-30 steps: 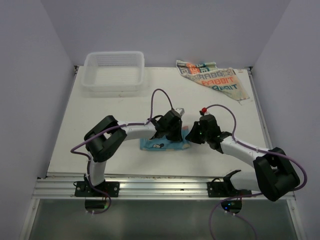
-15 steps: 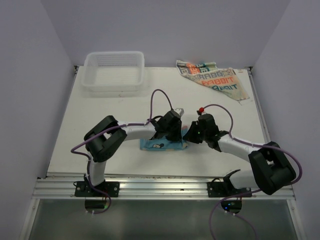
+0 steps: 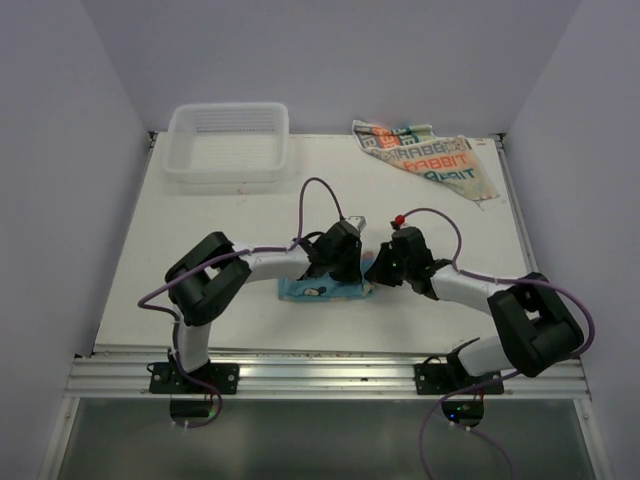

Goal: Roll the towels
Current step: Roll the towel

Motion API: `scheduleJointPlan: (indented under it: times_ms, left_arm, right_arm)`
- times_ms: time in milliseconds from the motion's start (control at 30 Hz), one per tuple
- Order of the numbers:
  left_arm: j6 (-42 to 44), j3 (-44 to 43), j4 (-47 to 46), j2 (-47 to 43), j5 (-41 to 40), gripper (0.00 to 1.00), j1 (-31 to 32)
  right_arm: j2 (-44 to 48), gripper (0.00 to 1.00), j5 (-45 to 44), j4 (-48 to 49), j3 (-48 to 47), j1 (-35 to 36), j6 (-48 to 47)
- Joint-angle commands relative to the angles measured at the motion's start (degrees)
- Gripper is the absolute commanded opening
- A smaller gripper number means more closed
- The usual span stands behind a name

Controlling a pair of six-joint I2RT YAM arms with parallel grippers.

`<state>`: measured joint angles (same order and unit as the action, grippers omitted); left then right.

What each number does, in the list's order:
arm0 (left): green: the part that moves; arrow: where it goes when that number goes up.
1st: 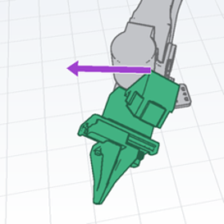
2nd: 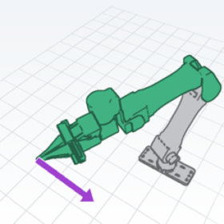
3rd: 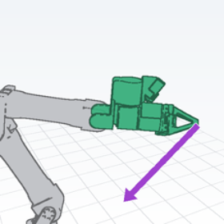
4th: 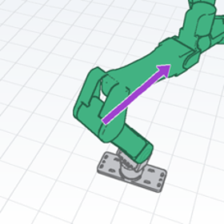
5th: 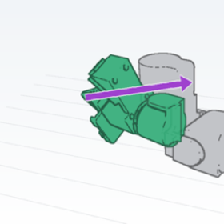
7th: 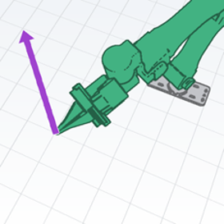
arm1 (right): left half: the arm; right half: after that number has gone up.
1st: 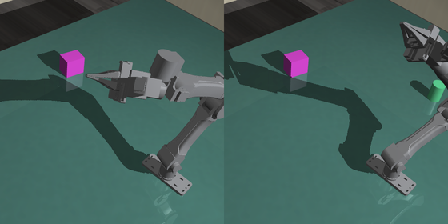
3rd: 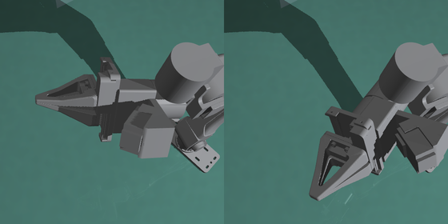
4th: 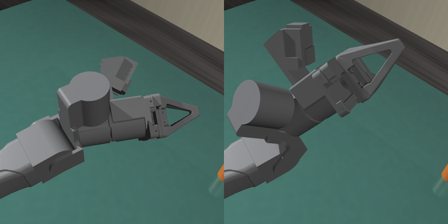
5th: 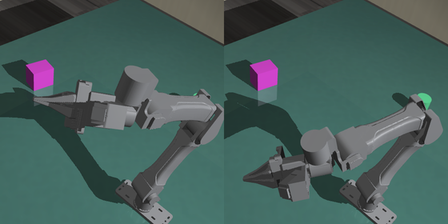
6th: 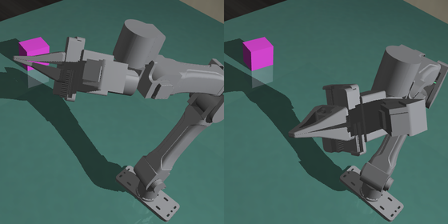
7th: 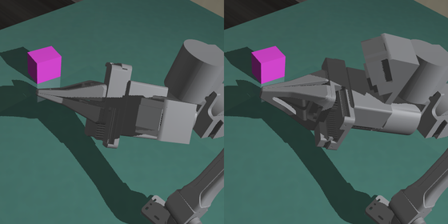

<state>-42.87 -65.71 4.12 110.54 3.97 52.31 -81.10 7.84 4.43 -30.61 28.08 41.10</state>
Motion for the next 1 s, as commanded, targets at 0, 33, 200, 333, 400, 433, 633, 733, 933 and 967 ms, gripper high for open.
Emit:
scheduleJointPlan:
  times_ms: [0, 33, 200, 333, 400, 433, 633, 733, 933, 967]
  left_arm:
    - [0.5, 0.6, 1.0, -3.8, -2.2, 0.0, 0.6]
    - [0.8, 0.7, 1.5, -4.5, -3.4, 0.0, 0.6]
    - [1.5, 2.3, 3.5, -6.9, -6.2, 0.0, 0.6]
    - [1.6, 3.8, 3.4, -5.7, -6.3, 0.0, 0.6]
    - [1.4, 4.4, 2.6, -4.6, -6.1, 0.0, 0.6]
    - [1.4, 4.7, 2.6, -4.4, -6.3, 0.0, 0.6]
    - [1.5, 4.2, 1.9, -3.3, -6.2, 0.0, 0.7]
    - [1.5, 3.8, 1.9, -3.3, -6.2, 0.0, 0.8]
    - [1.4, 3.8, 1.9, -3.2, -6.0, 0.0, 0.7]
    - [1.4, 4.0, 1.8, -3.3, -5.9, 0.0, 0.7]
  right_arm:
    - [-2.2, 0.0, -3.8, -2.0, -0.6, 0.4, -1.5]
    - [-2.3, 0.0, -3.9, -2.0, -0.5, 0.4, -1.6]
    - [-2.7, 0.0, -3.6, -2.1, -1.1, 0.5, -1.5]
    - [-0.4, 0.0, -3.5, -3.5, -2.0, 0.5, -1.6]
    - [1.0, 0.0, -3.3, -3.9, -2.5, 0.5, -1.9]
    - [2.2, 0.0, -3.2, -4.2, -2.8, 0.5, -2.1]
    - [4.4, 0.0, -1.7, -7.0, -4.7, 1.4, -2.6]
    - [3.9, 0.0, -0.9, -6.4, -4.8, 2.2, -2.7]
    - [2.4, 0.0, -1.2, -5.2, -5.4, 4.4, -2.6]
    - [2.1, 0.0, -1.1, -5.0, -5.4, 4.7, -2.4]
